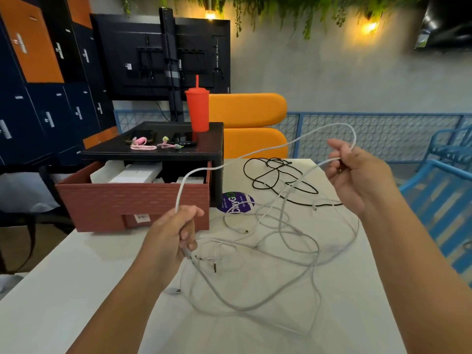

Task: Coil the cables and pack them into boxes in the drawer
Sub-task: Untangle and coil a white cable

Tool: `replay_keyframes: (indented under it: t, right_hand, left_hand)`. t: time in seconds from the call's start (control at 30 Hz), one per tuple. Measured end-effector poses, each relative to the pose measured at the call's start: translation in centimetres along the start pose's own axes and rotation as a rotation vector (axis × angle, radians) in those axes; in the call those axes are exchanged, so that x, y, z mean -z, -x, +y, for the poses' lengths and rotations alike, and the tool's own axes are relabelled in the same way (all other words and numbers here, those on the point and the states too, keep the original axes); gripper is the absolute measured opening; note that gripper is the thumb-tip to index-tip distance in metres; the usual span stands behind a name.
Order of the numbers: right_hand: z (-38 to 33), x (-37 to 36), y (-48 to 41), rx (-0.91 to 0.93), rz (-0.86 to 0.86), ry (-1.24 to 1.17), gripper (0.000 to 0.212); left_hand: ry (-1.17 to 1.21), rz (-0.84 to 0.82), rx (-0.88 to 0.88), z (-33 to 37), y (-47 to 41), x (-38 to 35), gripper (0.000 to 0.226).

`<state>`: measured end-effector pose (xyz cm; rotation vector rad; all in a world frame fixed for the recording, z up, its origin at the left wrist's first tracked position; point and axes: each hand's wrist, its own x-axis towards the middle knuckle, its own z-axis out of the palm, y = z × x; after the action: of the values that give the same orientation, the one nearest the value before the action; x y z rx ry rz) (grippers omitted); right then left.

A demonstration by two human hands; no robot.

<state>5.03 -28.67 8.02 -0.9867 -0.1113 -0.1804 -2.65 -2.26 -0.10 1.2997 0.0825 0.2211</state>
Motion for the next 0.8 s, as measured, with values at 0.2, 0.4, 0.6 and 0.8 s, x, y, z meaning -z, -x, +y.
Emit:
replay_keyframes:
  t: [0.2,0.4,0.6,0.8]
  right_hand:
    - [2.0,-0.9,0.0,-0.182,-0.024,-0.269,0.027]
    - [2.8,-0.9,-0.8,-0.201,0.019,-0.079,0.019]
    - [-1.7,0.1,-3.7,0.033,0.242,0.651,0.029]
    - [-5.5,0.7,-5.5,0.505,0.399,1.274,0.024]
  left_hand:
    - [-0.265,0.003,-0.026,-0.9,0.5,-2.1,0.015]
    - [-0.344,-0.108,-0.06,-1.1,1.3,-3.8,0.013]
    - [-0.219,0.018,-0.157,0.3,0.2,-2.1,0.041]
    - [-0.098,0.083,-0.219,1.4,-0.6,-1.1,0.037]
